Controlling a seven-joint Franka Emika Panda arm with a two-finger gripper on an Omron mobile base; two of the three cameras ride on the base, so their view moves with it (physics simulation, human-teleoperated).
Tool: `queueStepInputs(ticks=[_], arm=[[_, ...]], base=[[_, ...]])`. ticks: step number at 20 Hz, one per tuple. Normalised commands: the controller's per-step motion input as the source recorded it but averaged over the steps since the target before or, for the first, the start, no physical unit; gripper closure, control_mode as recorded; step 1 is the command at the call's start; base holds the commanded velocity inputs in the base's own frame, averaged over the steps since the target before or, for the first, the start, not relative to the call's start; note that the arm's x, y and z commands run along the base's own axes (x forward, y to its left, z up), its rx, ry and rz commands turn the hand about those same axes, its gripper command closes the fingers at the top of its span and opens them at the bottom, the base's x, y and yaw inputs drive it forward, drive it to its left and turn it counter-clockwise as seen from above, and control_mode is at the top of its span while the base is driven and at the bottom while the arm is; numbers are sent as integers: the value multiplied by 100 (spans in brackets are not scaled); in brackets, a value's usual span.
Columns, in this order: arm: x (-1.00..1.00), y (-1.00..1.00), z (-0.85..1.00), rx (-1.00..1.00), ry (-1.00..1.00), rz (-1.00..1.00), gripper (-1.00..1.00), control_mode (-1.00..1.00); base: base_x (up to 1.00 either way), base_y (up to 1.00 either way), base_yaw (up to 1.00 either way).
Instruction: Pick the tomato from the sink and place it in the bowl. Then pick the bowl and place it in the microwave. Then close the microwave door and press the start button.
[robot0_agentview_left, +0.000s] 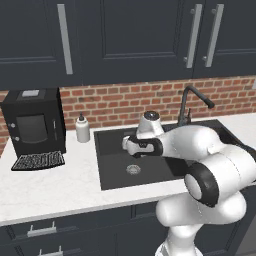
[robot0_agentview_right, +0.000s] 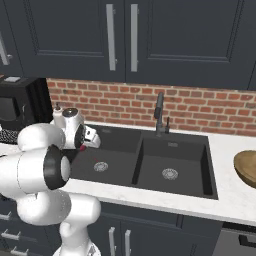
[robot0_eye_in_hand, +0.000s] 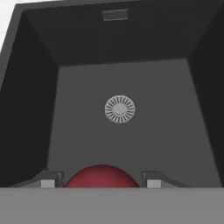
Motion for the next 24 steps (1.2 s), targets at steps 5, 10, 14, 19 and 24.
queueStepInputs(ticks=[5, 10, 14, 19, 24], arm=[[-62, 0, 95, -5, 1, 0, 100, -100], [-63, -5, 70, -3, 2, 0, 100, -100], [-63, -55, 27, 0, 1, 0, 100, -100], [-69, -42, 34, 0, 0, 0, 100, -100], [-18, 0, 32, 0, 0, 0, 100, -100]], base=[[0, 0, 0], [0, 0, 0], [0, 0, 0], [0, 0, 0], [0, 0, 0]])
